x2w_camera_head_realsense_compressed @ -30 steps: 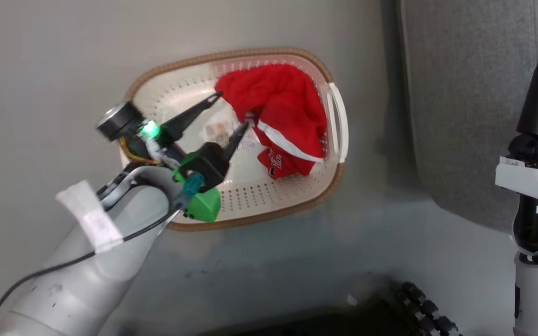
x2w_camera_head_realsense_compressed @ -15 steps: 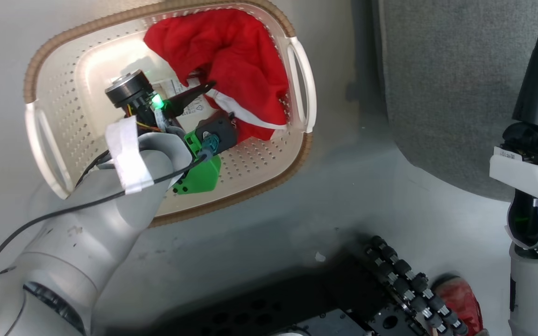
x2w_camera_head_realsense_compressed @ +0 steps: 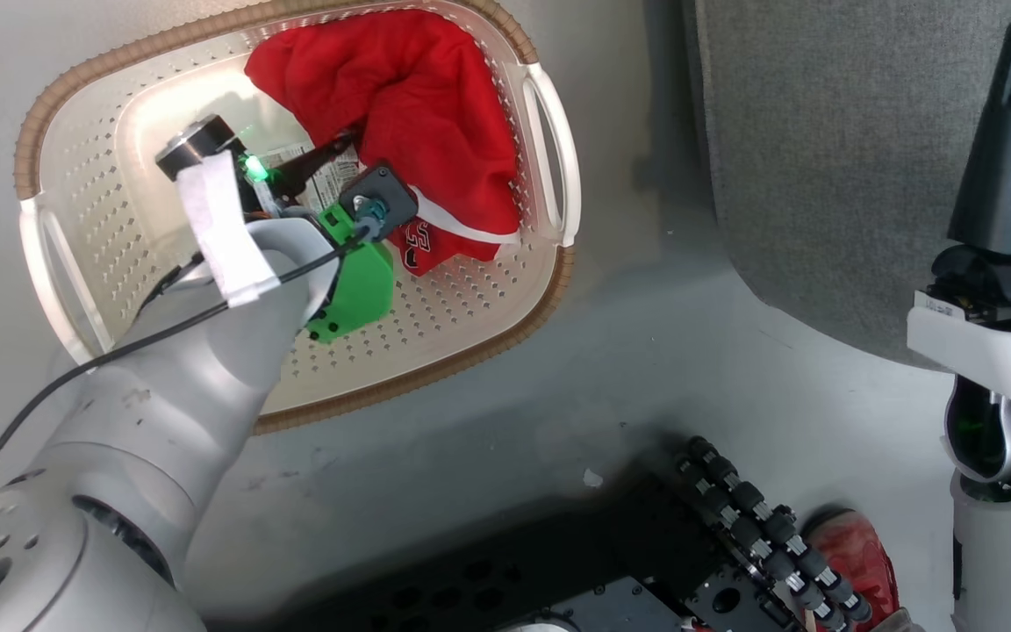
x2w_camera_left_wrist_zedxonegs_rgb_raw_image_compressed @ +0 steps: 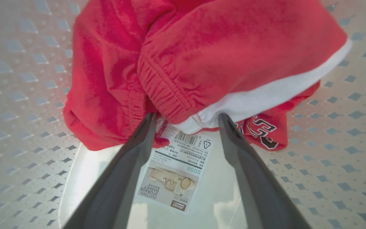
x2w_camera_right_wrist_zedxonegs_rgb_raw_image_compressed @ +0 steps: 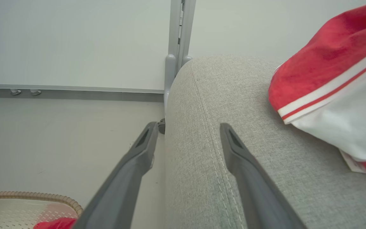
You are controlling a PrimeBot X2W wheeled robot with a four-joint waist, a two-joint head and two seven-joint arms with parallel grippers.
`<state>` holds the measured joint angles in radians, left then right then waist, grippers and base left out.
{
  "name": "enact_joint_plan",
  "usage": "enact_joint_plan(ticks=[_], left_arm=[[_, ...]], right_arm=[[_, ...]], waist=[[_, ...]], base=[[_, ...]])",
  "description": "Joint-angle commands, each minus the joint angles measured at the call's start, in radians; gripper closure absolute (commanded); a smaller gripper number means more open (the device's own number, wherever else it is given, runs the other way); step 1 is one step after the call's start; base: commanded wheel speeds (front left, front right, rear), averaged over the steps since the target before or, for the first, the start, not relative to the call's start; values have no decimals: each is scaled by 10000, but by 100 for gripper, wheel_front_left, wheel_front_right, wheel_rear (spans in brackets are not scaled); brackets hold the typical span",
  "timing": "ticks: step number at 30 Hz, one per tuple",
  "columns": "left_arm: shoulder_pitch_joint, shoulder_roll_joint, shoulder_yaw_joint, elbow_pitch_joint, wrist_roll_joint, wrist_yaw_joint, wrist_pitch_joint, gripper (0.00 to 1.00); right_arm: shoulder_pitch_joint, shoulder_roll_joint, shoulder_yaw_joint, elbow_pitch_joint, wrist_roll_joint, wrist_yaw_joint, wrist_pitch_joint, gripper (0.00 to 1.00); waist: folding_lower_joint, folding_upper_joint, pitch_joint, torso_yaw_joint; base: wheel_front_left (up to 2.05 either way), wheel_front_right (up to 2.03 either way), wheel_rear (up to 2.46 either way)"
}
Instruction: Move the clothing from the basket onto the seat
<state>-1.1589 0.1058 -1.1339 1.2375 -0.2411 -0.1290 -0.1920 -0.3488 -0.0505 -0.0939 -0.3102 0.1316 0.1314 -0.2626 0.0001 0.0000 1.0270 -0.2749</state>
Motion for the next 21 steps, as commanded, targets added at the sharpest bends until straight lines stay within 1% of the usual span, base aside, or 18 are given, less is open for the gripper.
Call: enact_joint_plan(ticks=[1, 7, 10, 11, 12, 13, 15, 18, 21], left_arm=[[131, -84, -225, -72, -201, -18, 19, 0], [141, -42, -1215, -906, -1165, -18, -194, 0], [168, 89, -1435, -1426, -1362, -18, -201, 0], [163, 141, -1457, -1593, -1429, -18, -225, 23], [217, 170, -1471, -1703, -1562, -18, -184, 81], [359, 200, -1478, -1865, -1509, -18, 22, 100], [484, 296, -1478, -2093, -1372, -18, 314, 100], [411, 398, -1464, -2274, -1569, -19, 633, 100], [66, 423, -1470, -2131, -1974, -19, 540, 100]], right_arm=[[122, 1, 48, -72, -82, -14, -34, 0], [171, 1, 93, -100, -244, -14, -34, 0], [124, -1, 126, -64, -322, -14, -34, 0], [103, -1, 131, -51, -338, -14, -34, 0], [77, 1, 149, -44, -355, -14, -34, 0], [39, 1, 165, -41, -361, -14, -34, 0], [-19, -1, 185, -62, -411, -14, -34, 0], [-42, 0, 147, -119, -459, -14, -34, 0], [-69, 1, 90, -147, -552, -14, -34, 0]], waist=[[-1, 0, -13, -7], [-1, 0, 19, 5], [-1, 0, 30, 29], [-1, 0, 29, 38], [-1, 0, 24, 40], [-1, 0, 13, 31], [-1, 0, -4, 34], [-1, 0, -11, 97], [-1, 0, -9, 236]], base=[[0, 0, 0], [0, 0, 0], [0, 0, 0], [0, 0, 0], [0, 0, 0], [0, 0, 0], [0, 0, 0], [0, 0, 0], [0, 0, 0]])
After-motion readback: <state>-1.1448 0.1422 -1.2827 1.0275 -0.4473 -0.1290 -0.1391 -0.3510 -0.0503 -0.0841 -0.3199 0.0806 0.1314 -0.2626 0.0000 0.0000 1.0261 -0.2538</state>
